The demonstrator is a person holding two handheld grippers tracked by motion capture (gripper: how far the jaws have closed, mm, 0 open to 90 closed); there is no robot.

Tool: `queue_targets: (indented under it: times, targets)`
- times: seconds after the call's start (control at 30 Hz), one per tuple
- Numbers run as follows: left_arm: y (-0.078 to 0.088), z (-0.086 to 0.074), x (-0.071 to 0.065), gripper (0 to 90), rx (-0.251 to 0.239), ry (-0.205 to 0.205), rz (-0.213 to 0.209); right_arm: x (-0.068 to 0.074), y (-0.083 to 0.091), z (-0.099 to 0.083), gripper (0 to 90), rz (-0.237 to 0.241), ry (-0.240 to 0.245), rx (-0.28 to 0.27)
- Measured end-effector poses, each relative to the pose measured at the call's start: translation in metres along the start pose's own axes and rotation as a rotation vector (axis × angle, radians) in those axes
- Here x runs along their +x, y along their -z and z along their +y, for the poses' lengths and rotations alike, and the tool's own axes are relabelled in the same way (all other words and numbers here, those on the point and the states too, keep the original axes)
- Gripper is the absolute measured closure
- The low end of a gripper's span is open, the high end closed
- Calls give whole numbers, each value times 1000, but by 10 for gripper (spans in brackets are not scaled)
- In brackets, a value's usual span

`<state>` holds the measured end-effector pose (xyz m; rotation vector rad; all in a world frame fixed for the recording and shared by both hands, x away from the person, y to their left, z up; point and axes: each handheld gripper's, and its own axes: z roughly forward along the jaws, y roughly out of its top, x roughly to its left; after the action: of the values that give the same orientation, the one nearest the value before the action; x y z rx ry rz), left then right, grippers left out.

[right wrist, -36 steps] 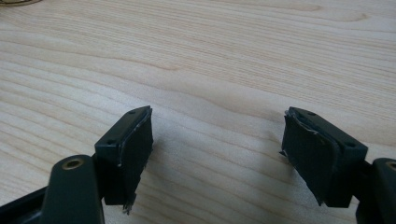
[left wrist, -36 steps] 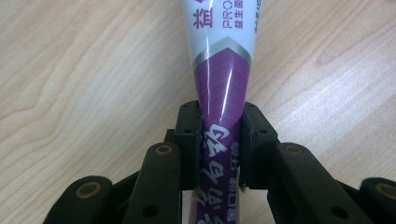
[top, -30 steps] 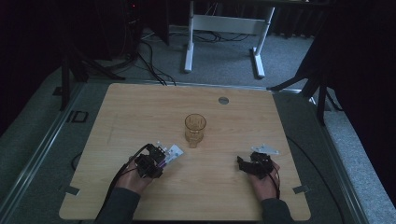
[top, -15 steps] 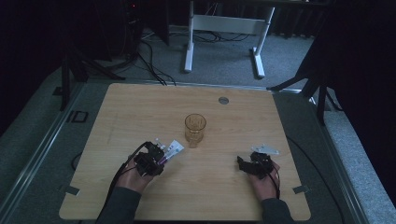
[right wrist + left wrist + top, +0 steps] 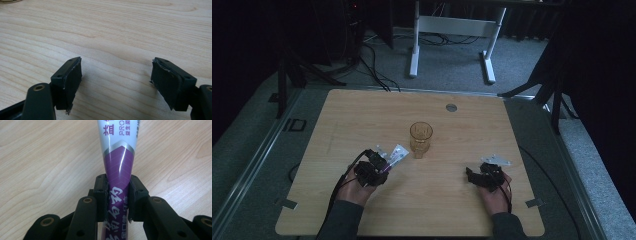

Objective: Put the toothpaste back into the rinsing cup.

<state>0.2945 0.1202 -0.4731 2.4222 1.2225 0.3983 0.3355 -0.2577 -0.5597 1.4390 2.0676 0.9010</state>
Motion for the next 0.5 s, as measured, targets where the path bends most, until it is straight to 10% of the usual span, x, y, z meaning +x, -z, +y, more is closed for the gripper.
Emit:
queue_targets:
  times: [0.5]
  targets:
    - [6,3,-3,722,-76,3,15,0,0,0,246,0,0,0]
